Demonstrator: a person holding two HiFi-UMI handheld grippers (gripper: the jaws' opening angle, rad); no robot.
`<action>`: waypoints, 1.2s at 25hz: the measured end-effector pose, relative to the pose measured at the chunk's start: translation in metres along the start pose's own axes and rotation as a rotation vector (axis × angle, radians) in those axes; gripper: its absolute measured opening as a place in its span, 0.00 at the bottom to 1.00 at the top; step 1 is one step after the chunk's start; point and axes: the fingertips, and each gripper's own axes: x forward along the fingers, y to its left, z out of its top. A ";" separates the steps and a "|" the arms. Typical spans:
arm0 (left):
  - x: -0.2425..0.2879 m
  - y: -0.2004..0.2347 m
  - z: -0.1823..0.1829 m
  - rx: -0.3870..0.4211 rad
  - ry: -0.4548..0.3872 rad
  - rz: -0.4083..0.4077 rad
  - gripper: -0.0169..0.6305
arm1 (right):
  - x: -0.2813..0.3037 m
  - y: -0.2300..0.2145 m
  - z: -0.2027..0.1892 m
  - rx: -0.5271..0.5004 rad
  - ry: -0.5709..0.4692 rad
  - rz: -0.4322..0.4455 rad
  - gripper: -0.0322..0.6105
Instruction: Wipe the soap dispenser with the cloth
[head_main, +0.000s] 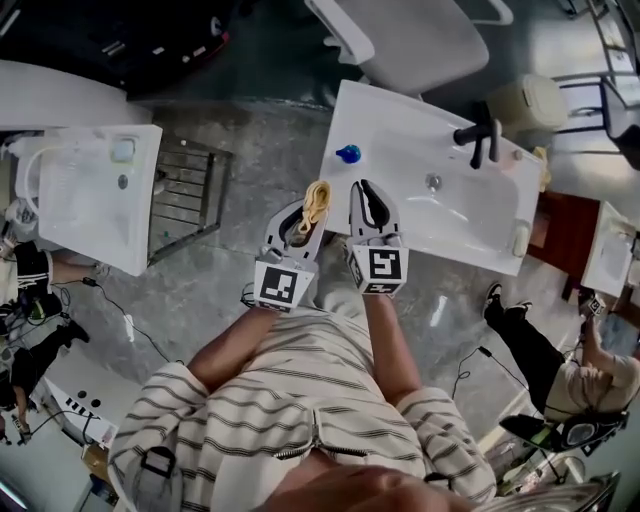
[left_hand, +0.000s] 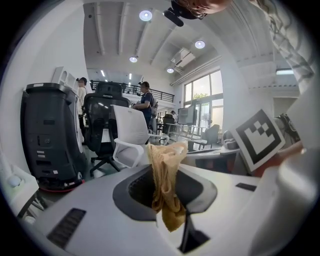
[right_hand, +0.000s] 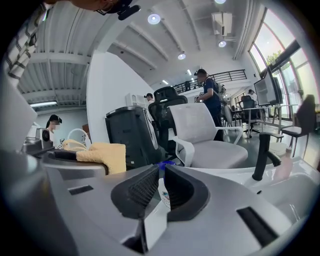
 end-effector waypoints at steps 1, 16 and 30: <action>0.000 0.002 -0.002 -0.004 0.004 0.004 0.16 | 0.003 0.001 -0.003 0.000 0.004 -0.002 0.09; 0.012 0.016 -0.012 0.009 -0.035 0.045 0.16 | 0.050 -0.009 -0.033 -0.018 0.057 -0.066 0.24; 0.012 0.023 -0.032 0.006 0.004 0.049 0.16 | 0.072 -0.017 -0.043 -0.063 0.049 -0.094 0.29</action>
